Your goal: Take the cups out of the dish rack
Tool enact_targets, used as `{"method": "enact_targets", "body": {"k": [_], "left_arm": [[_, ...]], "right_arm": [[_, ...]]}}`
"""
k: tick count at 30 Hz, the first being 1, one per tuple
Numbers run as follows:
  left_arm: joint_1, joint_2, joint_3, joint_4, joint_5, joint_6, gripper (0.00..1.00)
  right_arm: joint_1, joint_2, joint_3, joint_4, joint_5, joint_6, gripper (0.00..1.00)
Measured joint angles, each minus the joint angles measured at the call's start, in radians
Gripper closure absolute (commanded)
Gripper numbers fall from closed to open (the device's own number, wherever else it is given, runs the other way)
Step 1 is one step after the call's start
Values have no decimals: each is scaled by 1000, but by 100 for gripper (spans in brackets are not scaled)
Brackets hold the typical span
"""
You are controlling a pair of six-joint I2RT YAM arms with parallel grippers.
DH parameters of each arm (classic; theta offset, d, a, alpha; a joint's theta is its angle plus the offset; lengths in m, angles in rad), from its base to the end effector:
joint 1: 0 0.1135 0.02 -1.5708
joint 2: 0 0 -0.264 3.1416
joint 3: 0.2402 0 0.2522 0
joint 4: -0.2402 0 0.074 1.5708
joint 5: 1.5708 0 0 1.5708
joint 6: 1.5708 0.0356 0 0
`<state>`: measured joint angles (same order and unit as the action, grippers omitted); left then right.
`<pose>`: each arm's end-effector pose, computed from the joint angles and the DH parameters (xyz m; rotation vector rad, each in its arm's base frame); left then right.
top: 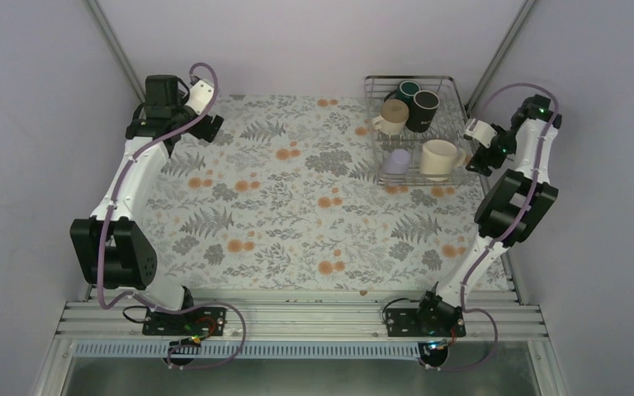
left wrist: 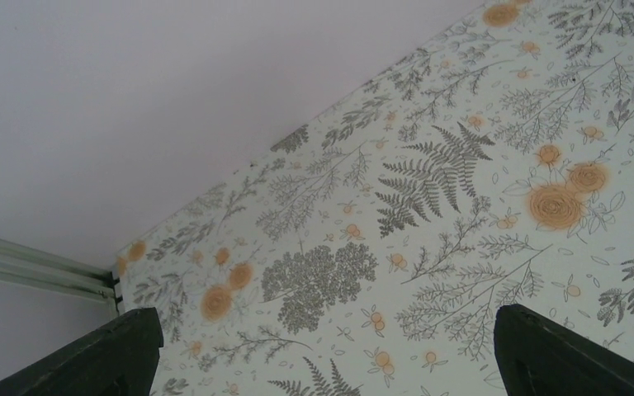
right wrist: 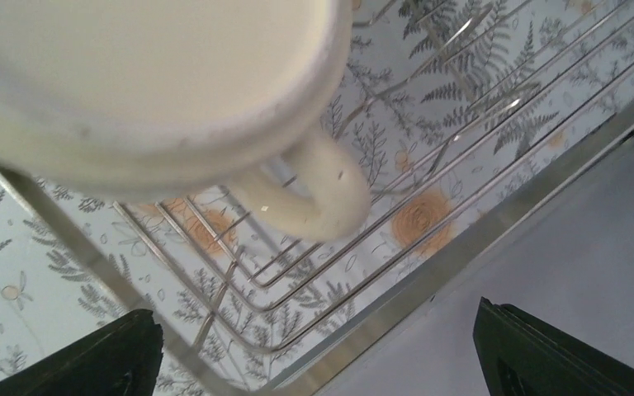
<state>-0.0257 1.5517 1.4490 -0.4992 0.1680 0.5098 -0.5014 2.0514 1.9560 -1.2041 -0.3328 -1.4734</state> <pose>0.3544 -0.0151 0.3502 0.6645 2.0601 0.0960 0.3743 -0.1919 0.2803 -1.3238 2.3726 -0.0581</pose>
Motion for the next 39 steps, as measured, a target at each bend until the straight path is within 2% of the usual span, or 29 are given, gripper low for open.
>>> {"method": "enact_targets", "body": {"k": [17,21,26,36,39], "left_arm": [[-10,69,0,57,9,2,0],[-12,71,0,56,16,2,0],[-27,85,4,52,19,3,0],[-82,102,32,16,18,22,0],[-106,115,50,3,16,33,0]], "right_arm": [[75,209,264,-26,-3,7,15],[76,237,299,-51,-3,0,26],[76,245,309,-85,-17,-16,54],[66,224,189,-11,-79,-7,75],[60,216,179,-8,-106,-2,84]]}}
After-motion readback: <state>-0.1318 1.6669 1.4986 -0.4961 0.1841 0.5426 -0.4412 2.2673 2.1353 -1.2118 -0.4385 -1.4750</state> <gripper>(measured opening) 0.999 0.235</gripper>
